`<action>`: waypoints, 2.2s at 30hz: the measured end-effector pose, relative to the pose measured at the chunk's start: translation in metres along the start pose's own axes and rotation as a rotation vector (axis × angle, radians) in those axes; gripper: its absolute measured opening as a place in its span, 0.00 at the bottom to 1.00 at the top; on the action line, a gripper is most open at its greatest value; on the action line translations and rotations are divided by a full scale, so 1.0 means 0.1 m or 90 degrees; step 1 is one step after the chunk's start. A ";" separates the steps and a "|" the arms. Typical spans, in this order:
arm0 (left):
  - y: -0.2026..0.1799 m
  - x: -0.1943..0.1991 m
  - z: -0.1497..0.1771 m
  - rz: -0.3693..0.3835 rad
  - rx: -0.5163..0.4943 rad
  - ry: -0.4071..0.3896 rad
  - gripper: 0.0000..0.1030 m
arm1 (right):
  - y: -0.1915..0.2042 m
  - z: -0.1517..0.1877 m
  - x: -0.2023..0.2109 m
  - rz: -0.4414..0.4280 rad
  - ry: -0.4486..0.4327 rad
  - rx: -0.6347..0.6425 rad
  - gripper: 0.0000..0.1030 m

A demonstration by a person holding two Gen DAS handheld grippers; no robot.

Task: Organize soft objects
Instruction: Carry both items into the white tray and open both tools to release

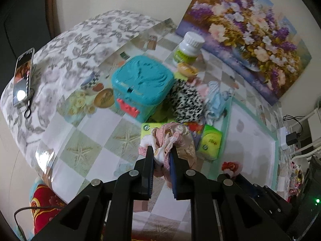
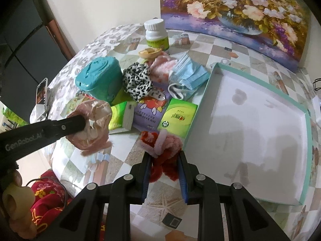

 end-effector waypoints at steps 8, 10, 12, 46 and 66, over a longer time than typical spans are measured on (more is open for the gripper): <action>-0.34 -0.04 -0.05 0.028 -0.068 -0.025 0.14 | -0.32 -0.08 0.03 0.020 -0.008 -0.080 0.26; -0.48 -0.08 -0.04 0.035 -0.094 -0.024 0.14 | -0.47 -0.09 0.03 0.044 -0.007 -0.110 0.26; -0.63 -0.14 -0.01 0.047 -0.119 -0.018 0.14 | -0.66 -0.09 0.02 0.073 -0.003 -0.145 0.26; -1.79 -0.95 0.54 0.104 -0.319 0.101 0.37 | -2.52 0.64 -0.14 0.254 0.101 -0.483 0.28; -1.14 -0.85 0.12 -0.001 -0.137 0.030 0.95 | -2.38 0.48 -0.12 0.259 0.065 -0.425 1.00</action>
Point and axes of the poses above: each gripper's, at about its wrist camera, not at the fingertips, and x roughly against the way its jaws point, y to its left, z to its underside, the point moved 5 cm from there along -x, roughly the way its jaws point, and after that the axes turned 11 degrees about z, right-handed, at the moved point
